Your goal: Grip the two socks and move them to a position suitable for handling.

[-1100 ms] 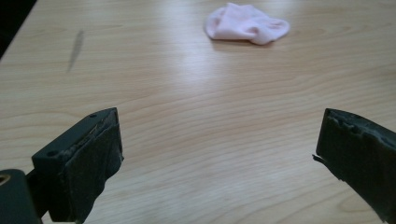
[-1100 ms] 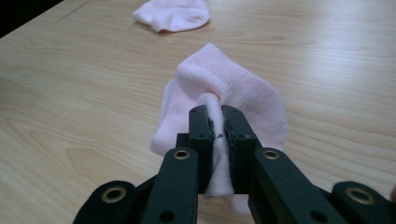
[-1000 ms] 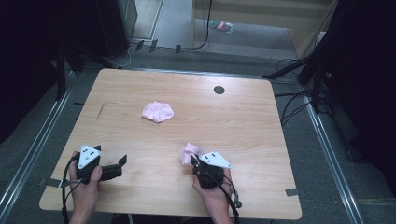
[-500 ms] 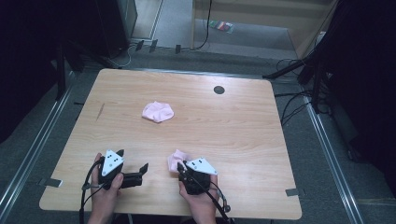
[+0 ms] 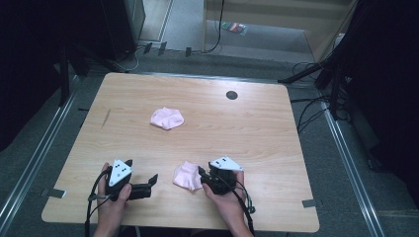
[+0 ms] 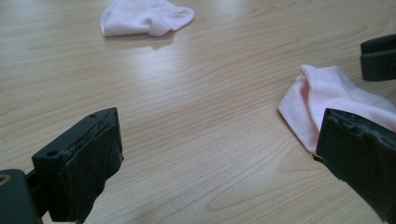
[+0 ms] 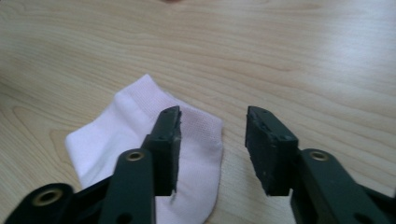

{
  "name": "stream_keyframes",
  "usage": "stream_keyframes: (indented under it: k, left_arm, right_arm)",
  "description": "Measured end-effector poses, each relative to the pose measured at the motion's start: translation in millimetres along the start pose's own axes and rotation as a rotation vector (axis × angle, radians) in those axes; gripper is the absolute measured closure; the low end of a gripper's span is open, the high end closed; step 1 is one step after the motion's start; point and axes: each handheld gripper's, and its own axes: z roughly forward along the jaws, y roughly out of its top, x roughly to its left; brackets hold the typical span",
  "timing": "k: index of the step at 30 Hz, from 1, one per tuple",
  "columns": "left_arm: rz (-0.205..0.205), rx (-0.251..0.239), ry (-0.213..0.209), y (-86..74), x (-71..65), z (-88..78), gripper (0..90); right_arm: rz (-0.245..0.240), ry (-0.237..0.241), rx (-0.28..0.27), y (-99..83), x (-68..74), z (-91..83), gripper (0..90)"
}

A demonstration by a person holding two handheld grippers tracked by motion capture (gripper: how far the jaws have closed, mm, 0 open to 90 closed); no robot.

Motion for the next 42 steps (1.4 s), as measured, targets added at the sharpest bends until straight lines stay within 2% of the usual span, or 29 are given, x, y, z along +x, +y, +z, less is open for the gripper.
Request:
stream_keyframes:
  k: [3,4,6,9,10,11,15,16,17,19,22,23,24,26,28,29,31,32,33,34,35,36,39,40,41,42]
  left_arm:
    - [0.003,0.008,-0.003,-0.5,-0.5,0.8,0.3]
    - [0.003,0.007,-0.005,-0.9,-1.3,1.7,0.3]
    - [0.013,0.016,-0.013,-1.2,-3.6,2.6,0.3]
    - [0.024,0.018,-0.015,-1.6,-6.1,3.2,0.3]
    - [0.024,0.019,-0.017,-1.7,-6.4,3.3,0.3]
    - [0.021,0.019,-0.020,-1.8,-6.6,3.5,0.3]
    - [0.017,0.020,-0.021,-2.0,-6.8,3.7,0.3]
    - [0.023,0.024,-0.024,-1.6,-8.0,3.5,0.3]
    - [0.023,0.024,-0.024,-1.6,-8.0,3.5,0.3]
    - [0.028,0.025,-0.028,-1.6,-10.4,4.0,0.3]
    - [0.048,0.030,-0.047,-1.5,-18.1,6.0,0.3]
    - [0.048,0.030,-0.047,-1.5,-18.1,6.0,0.3]
    - [0.058,0.035,-0.059,-1.8,-23.9,7.4,0.3]
    - [0.064,0.043,-0.056,-1.8,-27.4,8.9,0.3]
    - [0.066,0.061,-0.063,-0.8,-38.8,14.2,0.4]
    - [0.066,0.061,-0.063,-0.8,-38.8,14.2,0.3]
    - [0.060,0.068,-0.075,-0.4,-48.3,17.8,0.3]
    - [0.081,0.075,-0.084,-1.2,-59.4,21.6,0.4]
    - [0.081,0.075,-0.084,-1.2,-59.4,21.6,0.3]
    - [0.097,0.090,-0.087,-1.9,-68.7,25.9,0.3]
    - [0.097,0.090,-0.087,-1.9,-68.7,25.9,0.3]
    - [0.083,0.103,-0.089,-1.8,-75.9,31.1,0.4]
    - [0.070,0.112,-0.084,-1.3,-82.8,35.7,0.3]
    - [0.053,0.115,-0.079,-0.4,-86.5,38.3,0.3]
    - [0.015,0.103,-0.081,1.9,-91.0,41.1,0.3]
    - [0.015,0.103,-0.081,1.9,-91.0,41.1,0.3]
  right_arm:
    - [-0.009,0.020,0.009,-3.1,-1.7,6.3,49.9]
    - [-0.032,0.044,-0.004,-4.6,-1.8,11.0,48.2]
    - [-0.045,0.049,-0.006,-4.5,-1.2,12.8,48.4]
    - [-0.069,0.049,0.022,-4.6,1.7,17.4,51.5]
    - [-0.088,0.035,0.048,-4.9,3.6,18.3,56.8]
    - [-0.088,0.035,0.048,-4.9,3.6,18.3,56.8]
    - [-0.121,-0.011,0.045,-7.2,5.7,16.1,76.8]
    - [-0.120,-0.011,0.046,-8.1,6.0,14.8,84.3]
    - [-0.120,-0.011,0.046,-8.1,6.0,14.8,84.3]
    - [-0.101,-0.001,0.046,-8.6,4.9,13.6,87.4]
    - [-0.033,0.025,0.032,-3.9,1.1,5.5,88.6]
    - [-0.033,0.025,0.032,-3.9,1.1,5.5,88.6]
    - [-0.008,0.037,0.011,2.6,1.1,-2.6,88.8]
    - [0.003,0.046,0.000,6.4,2.4,-6.9,88.8]
    - [0.031,0.085,-0.023,17.6,6.6,-18.4,88.8]
    - [0.031,0.085,-0.023,17.6,6.6,-18.4,88.8]
    - [0.043,0.107,-0.042,23.4,10.8,-25.0,88.9]
    - [0.036,0.117,-0.056,28.0,16.2,-30.7,88.9]
    - [0.036,0.117,-0.056,28.0,16.2,-30.7,88.9]
    - [0.038,0.137,-0.067,31.7,21.0,-36.1,88.9]
    - [0.041,0.145,-0.075,33.3,23.1,-38.9,88.8]
    - [0.042,0.151,-0.084,34.8,25.2,-41.5,88.8]
    - [0.045,0.169,-0.097,37.7,28.8,-46.4,88.8]
    - [0.046,0.176,-0.104,39.2,30.5,-48.9,88.8]
    - [0.039,0.182,-0.122,41.6,33.8,-53.8,88.8]
    - [0.040,0.183,-0.130,42.4,35.4,-55.9,88.8]
